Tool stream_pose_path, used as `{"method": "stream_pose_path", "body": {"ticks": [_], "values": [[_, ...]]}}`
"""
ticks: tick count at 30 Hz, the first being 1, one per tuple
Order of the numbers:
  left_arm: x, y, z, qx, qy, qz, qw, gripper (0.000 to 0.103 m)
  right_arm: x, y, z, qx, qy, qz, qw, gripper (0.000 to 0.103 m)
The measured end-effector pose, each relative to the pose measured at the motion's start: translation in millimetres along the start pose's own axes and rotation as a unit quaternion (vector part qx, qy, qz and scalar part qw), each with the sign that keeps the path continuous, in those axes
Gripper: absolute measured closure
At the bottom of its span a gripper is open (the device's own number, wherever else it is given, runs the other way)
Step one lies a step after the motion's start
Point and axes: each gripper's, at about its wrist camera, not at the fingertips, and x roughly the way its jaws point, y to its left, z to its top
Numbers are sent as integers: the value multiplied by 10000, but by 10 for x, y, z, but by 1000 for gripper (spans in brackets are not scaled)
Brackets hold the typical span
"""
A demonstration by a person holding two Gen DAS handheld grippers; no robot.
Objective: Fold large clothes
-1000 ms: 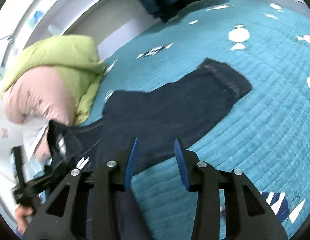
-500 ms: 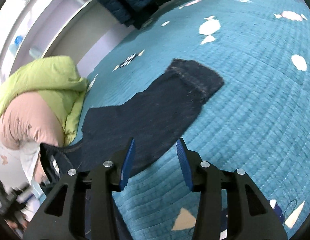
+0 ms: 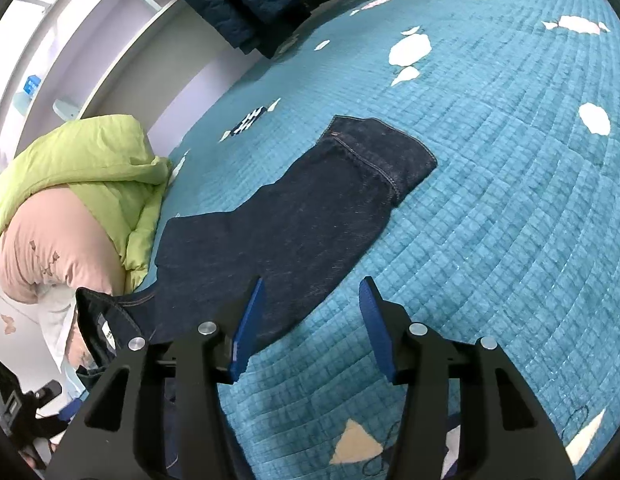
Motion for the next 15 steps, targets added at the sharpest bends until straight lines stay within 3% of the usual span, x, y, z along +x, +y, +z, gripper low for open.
{"method": "stream_pose_path", "body": {"ticks": [2,3,4,5,7,9,11,13,15], "values": [[-119,-11,-2,163,-682,456,9965,11,15,24,-6,-42,30,7,10000,56],[-77,-13,-5,279,-727,702,9945,11,22,39,-10,-69,46,12,10000,56],[51,-8,-10,248,-473,721,9960,11,27,51,-14,-94,55,9,9999,56],[284,32,-35,106,136,387,9991,12,31,66,-15,-112,63,2,9999,56],[651,53,-158,-118,984,137,9950,12,45,82,-18,-143,83,-12,9999,56],[850,-72,-330,125,1315,-72,9912,24,52,78,-15,-151,74,-37,9999,56],[957,-279,-459,466,1549,-206,9866,26,59,54,-8,-130,75,-53,9999,56],[874,-476,-525,974,1293,-310,9863,30,55,26,3,-115,62,-71,9999,55],[674,-536,-452,1211,720,-408,9892,28,47,-6,21,-117,50,-75,9999,55]]}}
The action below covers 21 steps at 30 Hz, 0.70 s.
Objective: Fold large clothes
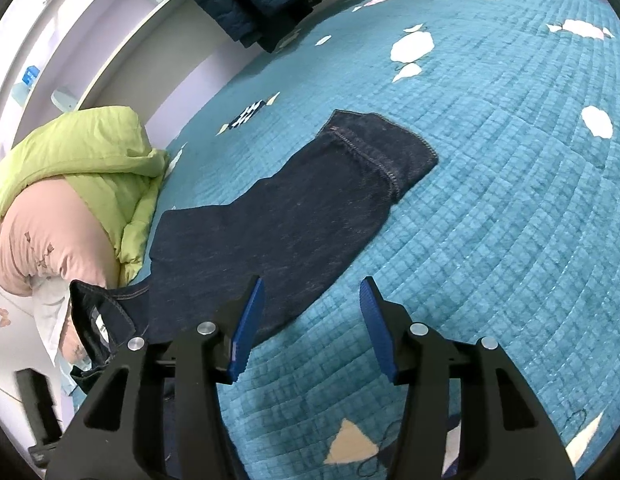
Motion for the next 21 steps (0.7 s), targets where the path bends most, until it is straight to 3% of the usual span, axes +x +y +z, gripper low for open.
{"method": "stream_pose_path", "body": {"ticks": [2,3,5,6,8,10,11,12,17,19,21], "values": [[-324,19,72,108,-851,354,9957,28,-5,-21,12,-5,-13,-25,10000,55],[-520,84,86,52,-1277,649,9897,28,-2,-27,15,5,-12,-20,10000,55],[-725,246,152,-212,-1793,966,9788,28,6,-26,16,11,-10,-21,10000,55],[-780,382,181,-480,-1956,1366,9699,28,13,-21,18,0,-2,-13,10000,55],[-650,644,241,-892,-1516,1539,9723,29,26,4,15,-34,-1,-10,10000,55],[-375,783,255,-1087,-919,1587,9770,40,37,35,12,-90,-5,-18,10000,55],[-176,814,228,-1159,-437,1501,9809,56,39,48,9,-122,-13,-35,9999,55],[-91,790,166,-1170,-272,1367,9833,57,41,55,8,-139,-16,-39,9999,55],[218,365,-141,-616,162,900,9939,61,33,-20,56,-21,-124,-61,9999,55],[335,231,-219,-356,187,1168,9923,62,47,-68,69,109,-119,-28,9999,55],[356,214,-195,-434,211,1127,9925,61,71,-103,77,222,-98,63,9997,55]]}}
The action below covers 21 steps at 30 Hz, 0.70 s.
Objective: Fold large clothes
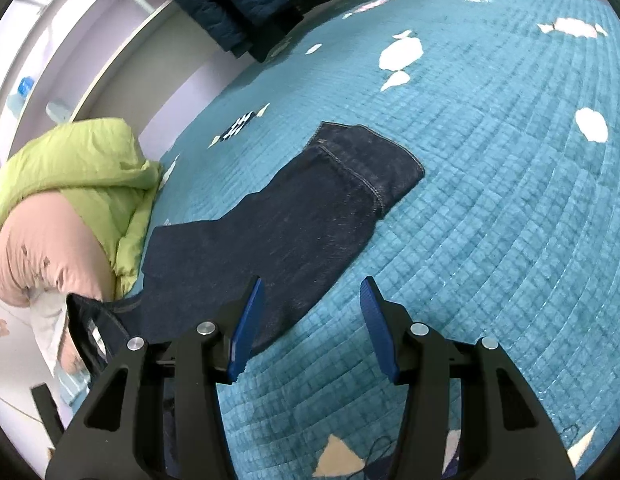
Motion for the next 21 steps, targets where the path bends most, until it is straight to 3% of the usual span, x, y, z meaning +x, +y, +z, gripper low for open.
{"method": "stream_pose_path", "body": {"ticks": [2,6,8,12,14,17,18,21], "values": [[-68,40,30,-63,-10,-160,9999,61,28,-53,17,158,32,61,9999,55],[-494,207,138,-254,-601,-644,9958,57,57,-181,66,575,-6,183,9982,54],[-688,260,132,-289,-874,-708,9932,47,114,-227,105,706,-47,239,9972,54],[-923,524,139,-347,-1172,-351,9919,45,276,-213,170,805,5,481,9956,54],[-947,679,127,-343,-1163,55,9926,44,364,-182,195,744,62,416,9963,54],[-1030,1049,60,-574,-1031,239,9927,44,483,-217,215,923,-9,564,9941,52],[-1032,1189,19,-766,-982,249,9919,44,497,-199,234,881,-8,591,9944,55],[-1060,1635,-61,-1215,-876,215,9885,43,464,-75,316,669,-129,802,9944,95]]}}
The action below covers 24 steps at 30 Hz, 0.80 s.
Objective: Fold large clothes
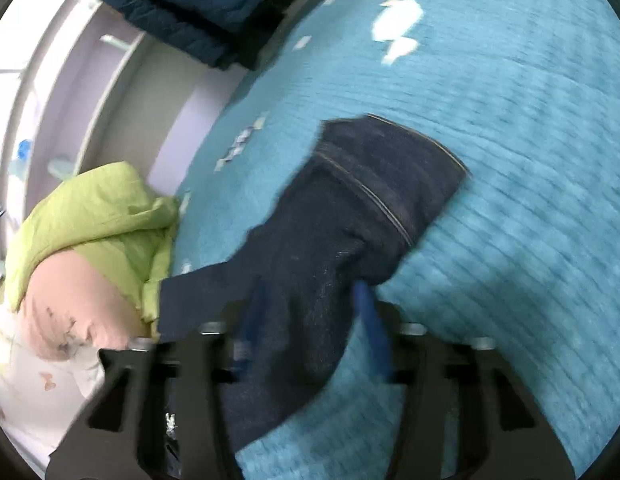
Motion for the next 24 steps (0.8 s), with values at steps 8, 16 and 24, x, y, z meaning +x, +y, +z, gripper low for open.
{"method": "stream_pose_path", "body": {"ticks": [8,16,24], "values": [[-224,753,-34,-772,-56,64,9970,34,-437,1570,-292,-1795,-342,1158,9763,98],[-454,1044,24,-757,-230,194,9967,31,-98,3285,-1879,-3455,1157,2525,8964,98],[-433,1163,26,-654,-110,230,9975,29,1072,3282,-3566,-4102,3030,1463,8477,95]]}}
